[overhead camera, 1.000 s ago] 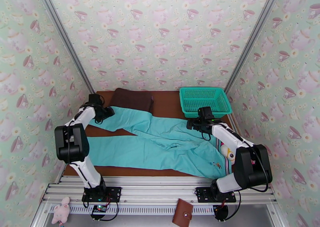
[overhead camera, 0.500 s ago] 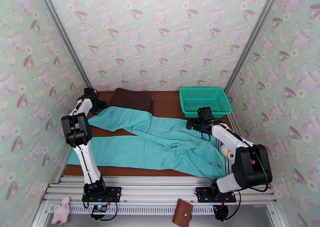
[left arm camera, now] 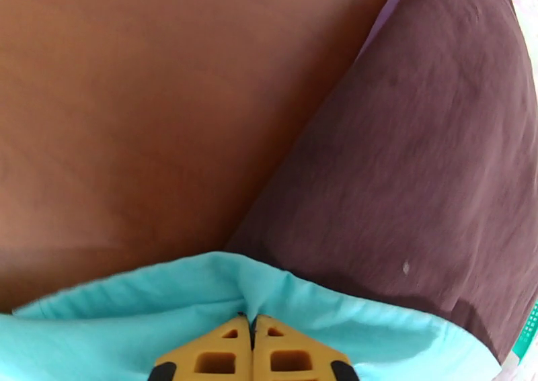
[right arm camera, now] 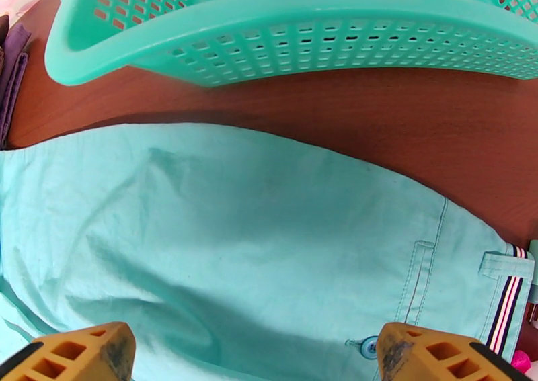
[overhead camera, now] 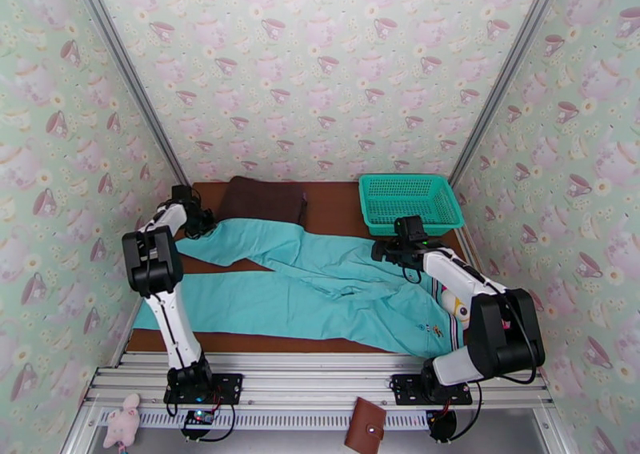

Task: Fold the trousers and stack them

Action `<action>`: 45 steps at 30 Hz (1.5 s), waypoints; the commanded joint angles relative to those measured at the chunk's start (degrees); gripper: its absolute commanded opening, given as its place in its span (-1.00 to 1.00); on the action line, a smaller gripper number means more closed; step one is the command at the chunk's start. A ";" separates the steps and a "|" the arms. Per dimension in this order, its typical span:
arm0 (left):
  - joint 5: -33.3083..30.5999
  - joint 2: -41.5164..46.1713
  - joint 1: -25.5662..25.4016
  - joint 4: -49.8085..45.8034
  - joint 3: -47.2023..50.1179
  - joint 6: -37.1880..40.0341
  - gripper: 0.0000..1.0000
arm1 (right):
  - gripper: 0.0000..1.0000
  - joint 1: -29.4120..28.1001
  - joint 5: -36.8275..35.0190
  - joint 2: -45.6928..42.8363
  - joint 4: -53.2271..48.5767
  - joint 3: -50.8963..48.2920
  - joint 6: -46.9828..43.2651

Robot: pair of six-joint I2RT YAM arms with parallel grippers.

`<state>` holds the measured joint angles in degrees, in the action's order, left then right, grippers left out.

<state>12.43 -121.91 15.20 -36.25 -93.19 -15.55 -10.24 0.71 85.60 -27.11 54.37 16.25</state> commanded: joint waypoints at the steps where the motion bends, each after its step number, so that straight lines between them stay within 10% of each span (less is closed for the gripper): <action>1: -13.47 12.29 -2.60 2.51 8.53 -4.81 -1.00 | 0.98 0.06 1.00 -1.53 0.47 -0.65 -0.35; 5: -23.42 22.39 -11.38 6.53 22.05 -11.12 -1.00 | 0.99 0.05 1.15 -0.92 0.80 -0.50 -0.34; 15: -4.73 31.50 -18.36 17.37 38.77 -16.80 0.05 | 0.98 0.04 1.76 0.68 0.91 0.12 -0.35; 30: -25.28 15.66 -17.09 -1.46 12.82 -6.98 0.18 | 0.98 0.07 2.62 0.64 0.93 -0.14 -0.62; 45: -18.02 31.26 -19.23 1.07 36.56 -13.42 0.20 | 0.99 0.04 3.24 1.50 0.96 0.21 -0.72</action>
<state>-6.37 -92.58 -4.32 -36.93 -56.40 -28.14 -10.24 2.87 86.52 -26.85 54.37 16.23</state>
